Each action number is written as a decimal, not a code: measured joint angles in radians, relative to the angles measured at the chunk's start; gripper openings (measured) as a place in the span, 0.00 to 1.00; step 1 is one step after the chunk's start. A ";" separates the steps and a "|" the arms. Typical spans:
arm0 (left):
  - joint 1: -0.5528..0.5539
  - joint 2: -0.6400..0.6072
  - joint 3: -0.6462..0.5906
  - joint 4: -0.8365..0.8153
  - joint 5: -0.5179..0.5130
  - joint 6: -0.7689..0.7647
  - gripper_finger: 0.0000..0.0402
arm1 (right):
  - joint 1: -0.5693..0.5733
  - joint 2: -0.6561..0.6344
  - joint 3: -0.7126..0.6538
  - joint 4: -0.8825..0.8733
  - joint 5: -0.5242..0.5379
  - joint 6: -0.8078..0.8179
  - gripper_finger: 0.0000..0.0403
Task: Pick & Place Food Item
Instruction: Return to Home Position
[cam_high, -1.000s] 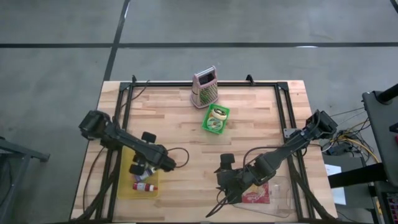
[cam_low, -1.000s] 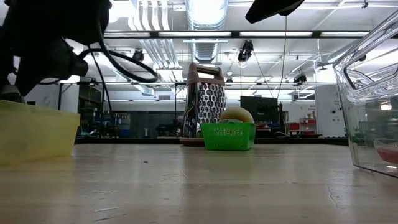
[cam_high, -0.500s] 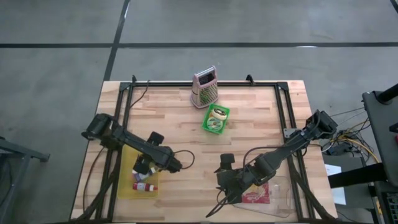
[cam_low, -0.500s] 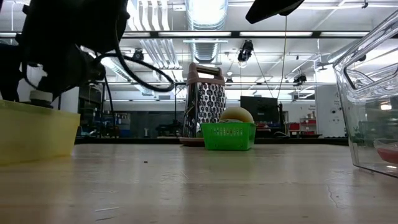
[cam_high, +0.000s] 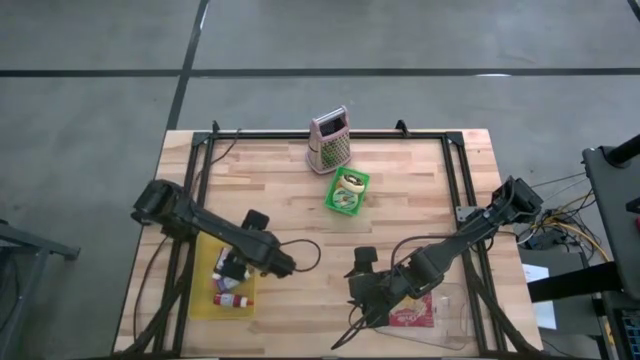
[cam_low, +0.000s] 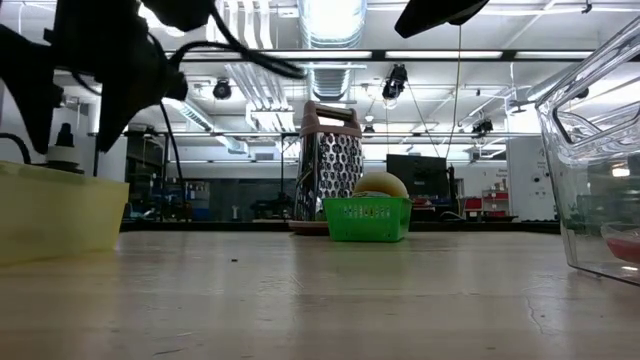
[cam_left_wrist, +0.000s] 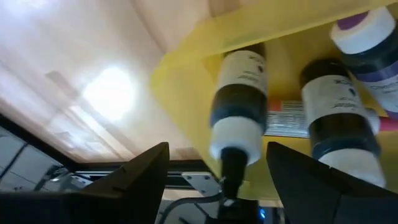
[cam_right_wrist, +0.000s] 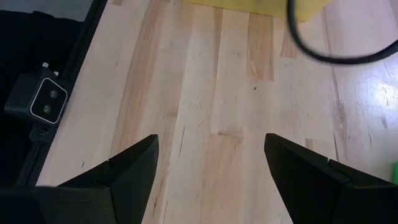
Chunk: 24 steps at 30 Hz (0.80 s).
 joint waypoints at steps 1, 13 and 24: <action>0.001 -0.011 -0.001 0.000 -0.015 -0.001 0.68 | 0.000 0.000 0.000 0.000 0.000 0.000 0.71; 0.017 -0.310 -0.045 -0.001 -0.154 -0.072 0.68 | 0.000 0.000 0.000 0.010 0.039 -0.025 0.71; -0.032 -0.624 -0.071 0.088 -0.221 -0.319 0.64 | 0.002 0.000 0.000 0.129 0.114 -0.193 0.64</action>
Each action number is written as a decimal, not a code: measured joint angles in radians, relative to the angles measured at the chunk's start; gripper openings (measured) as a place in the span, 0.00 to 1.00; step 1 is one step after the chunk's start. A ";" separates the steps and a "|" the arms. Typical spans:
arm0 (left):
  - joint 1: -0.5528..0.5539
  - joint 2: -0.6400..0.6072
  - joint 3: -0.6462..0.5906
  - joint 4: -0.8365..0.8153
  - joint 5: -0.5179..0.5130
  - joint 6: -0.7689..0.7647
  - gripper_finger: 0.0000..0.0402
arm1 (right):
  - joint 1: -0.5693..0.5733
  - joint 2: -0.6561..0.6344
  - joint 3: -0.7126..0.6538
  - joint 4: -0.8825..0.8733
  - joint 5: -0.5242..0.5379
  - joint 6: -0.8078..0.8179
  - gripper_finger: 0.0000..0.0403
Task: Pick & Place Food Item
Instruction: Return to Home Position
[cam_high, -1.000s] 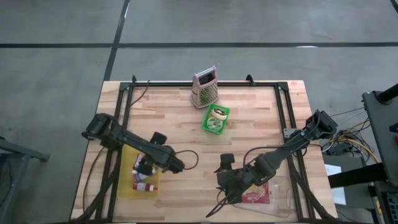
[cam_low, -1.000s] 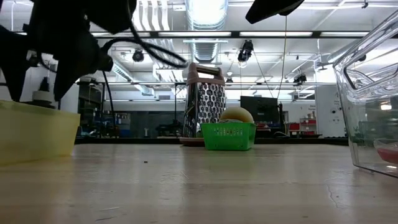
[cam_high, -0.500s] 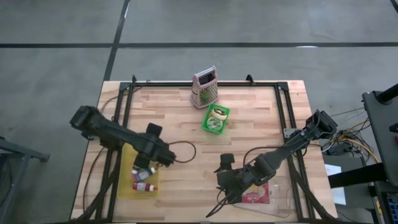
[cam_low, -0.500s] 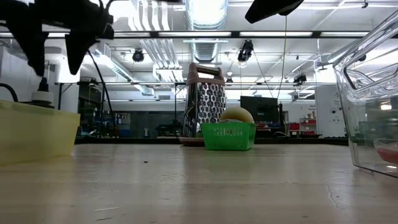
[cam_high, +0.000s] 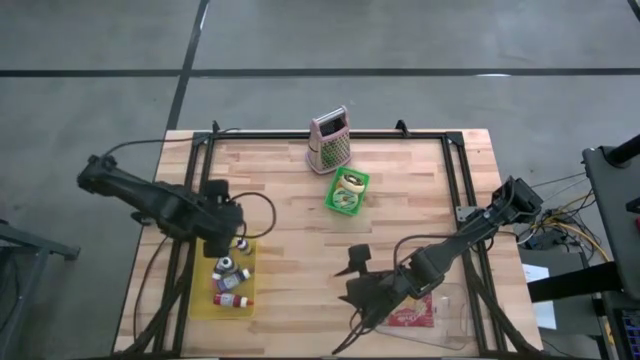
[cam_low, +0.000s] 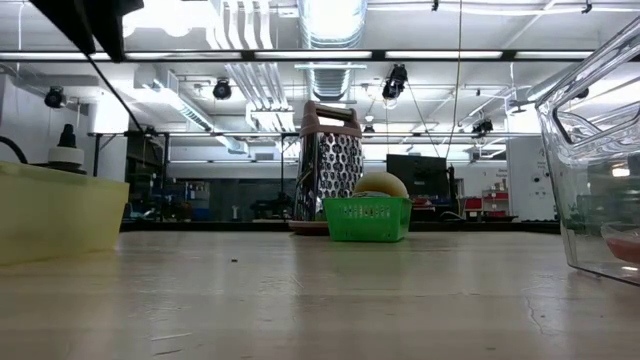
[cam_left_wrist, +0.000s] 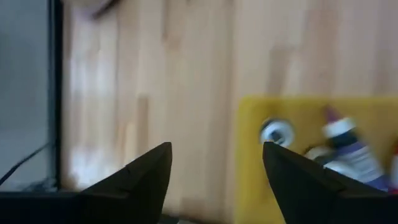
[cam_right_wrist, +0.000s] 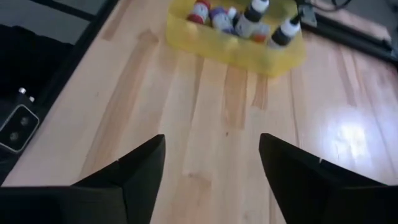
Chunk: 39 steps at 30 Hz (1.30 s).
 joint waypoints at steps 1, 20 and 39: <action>-0.015 -0.021 -0.005 0.030 0.002 -0.001 0.62 | 0.000 0.000 0.000 0.013 0.000 -0.016 0.62; -0.300 -0.080 -0.010 0.421 -0.039 0.124 0.01 | 0.028 -0.015 0.000 0.223 -0.021 -0.276 0.03; -0.731 -0.322 -0.258 0.594 -0.314 -0.097 0.00 | 0.167 -0.513 -0.386 0.419 -0.012 -0.234 0.02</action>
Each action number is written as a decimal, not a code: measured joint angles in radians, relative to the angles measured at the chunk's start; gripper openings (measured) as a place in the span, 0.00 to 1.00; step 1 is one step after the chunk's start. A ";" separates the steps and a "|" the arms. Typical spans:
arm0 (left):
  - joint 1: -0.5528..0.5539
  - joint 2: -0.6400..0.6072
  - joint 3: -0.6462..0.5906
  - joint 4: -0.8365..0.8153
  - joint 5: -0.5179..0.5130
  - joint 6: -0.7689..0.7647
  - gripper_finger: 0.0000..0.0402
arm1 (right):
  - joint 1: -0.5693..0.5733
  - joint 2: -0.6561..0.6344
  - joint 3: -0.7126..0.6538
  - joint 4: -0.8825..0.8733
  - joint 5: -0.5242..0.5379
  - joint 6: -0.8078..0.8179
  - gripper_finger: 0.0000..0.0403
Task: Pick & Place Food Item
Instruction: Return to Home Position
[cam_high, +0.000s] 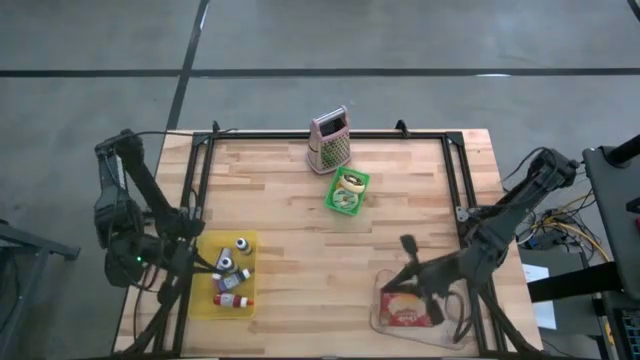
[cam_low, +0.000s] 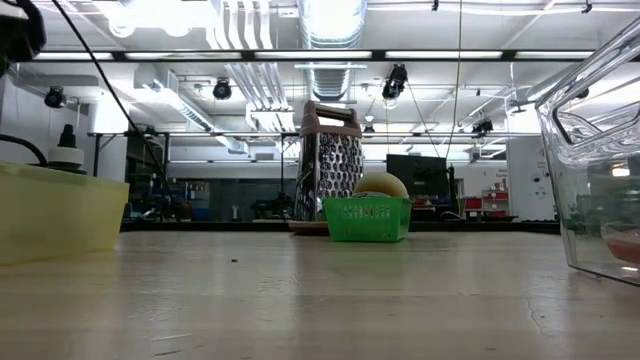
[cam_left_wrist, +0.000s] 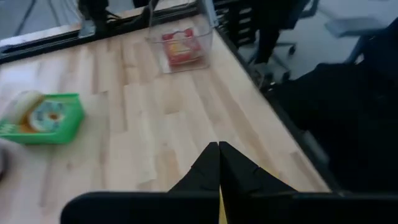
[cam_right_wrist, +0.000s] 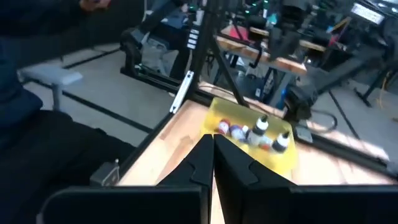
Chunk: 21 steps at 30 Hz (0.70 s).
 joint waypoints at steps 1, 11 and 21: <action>-0.010 -0.021 -0.029 0.027 0.000 -0.004 0.00 | 0.000 -0.031 -0.039 0.013 0.001 0.019 0.02; -0.023 -0.150 -0.239 0.205 0.106 -0.045 0.00 | -0.014 -0.252 -0.341 0.087 -0.005 0.141 0.02; -0.024 -0.234 -0.470 0.497 0.148 0.027 0.00 | -0.014 -0.417 -0.558 0.204 -0.123 0.191 0.02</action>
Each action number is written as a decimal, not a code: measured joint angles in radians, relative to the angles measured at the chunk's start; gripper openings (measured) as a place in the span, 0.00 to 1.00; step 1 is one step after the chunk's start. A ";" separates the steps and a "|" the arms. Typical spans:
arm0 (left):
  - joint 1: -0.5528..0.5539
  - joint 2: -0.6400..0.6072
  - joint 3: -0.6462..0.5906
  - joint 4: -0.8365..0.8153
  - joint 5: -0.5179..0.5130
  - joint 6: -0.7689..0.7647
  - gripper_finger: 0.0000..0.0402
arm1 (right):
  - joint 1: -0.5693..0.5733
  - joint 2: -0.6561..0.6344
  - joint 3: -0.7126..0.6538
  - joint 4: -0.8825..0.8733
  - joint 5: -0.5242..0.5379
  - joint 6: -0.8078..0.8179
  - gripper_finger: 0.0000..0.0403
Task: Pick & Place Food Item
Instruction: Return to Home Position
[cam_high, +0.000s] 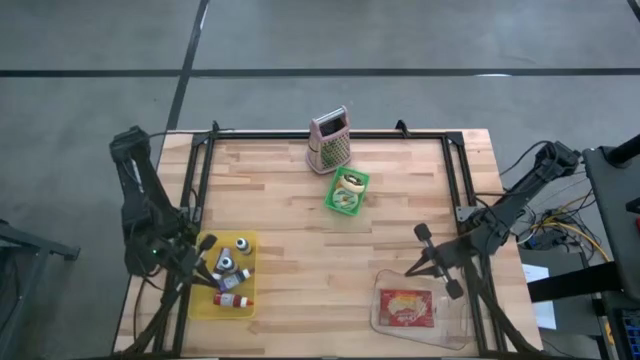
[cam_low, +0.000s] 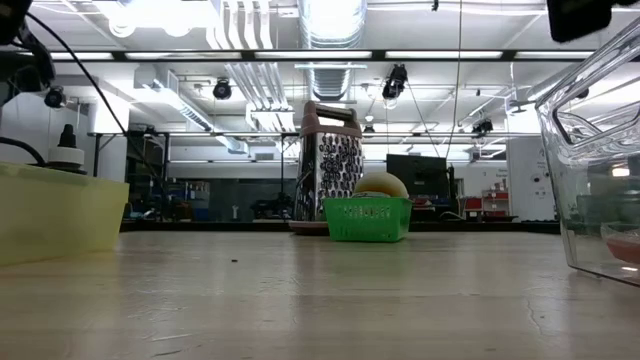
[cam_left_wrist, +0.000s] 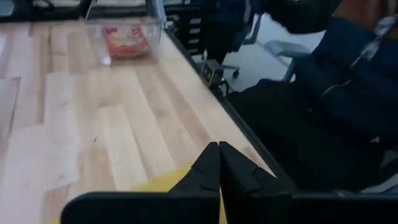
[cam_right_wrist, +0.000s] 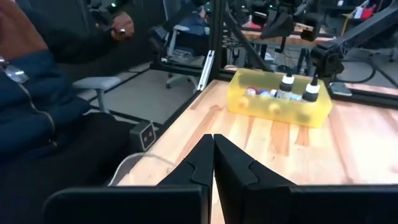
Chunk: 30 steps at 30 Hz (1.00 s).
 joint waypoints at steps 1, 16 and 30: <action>0.000 -0.009 -0.025 0.041 -0.001 0.017 0.00 | 0.000 -0.015 -0.025 0.016 -0.007 0.004 0.02; 0.000 -0.072 -0.206 0.280 -0.127 0.208 0.00 | 0.000 -0.175 -0.365 0.327 -0.015 -0.010 0.02; 0.059 -0.164 -0.361 0.492 -0.250 0.269 0.00 | -0.007 -0.178 -0.371 0.345 0.025 -0.154 0.02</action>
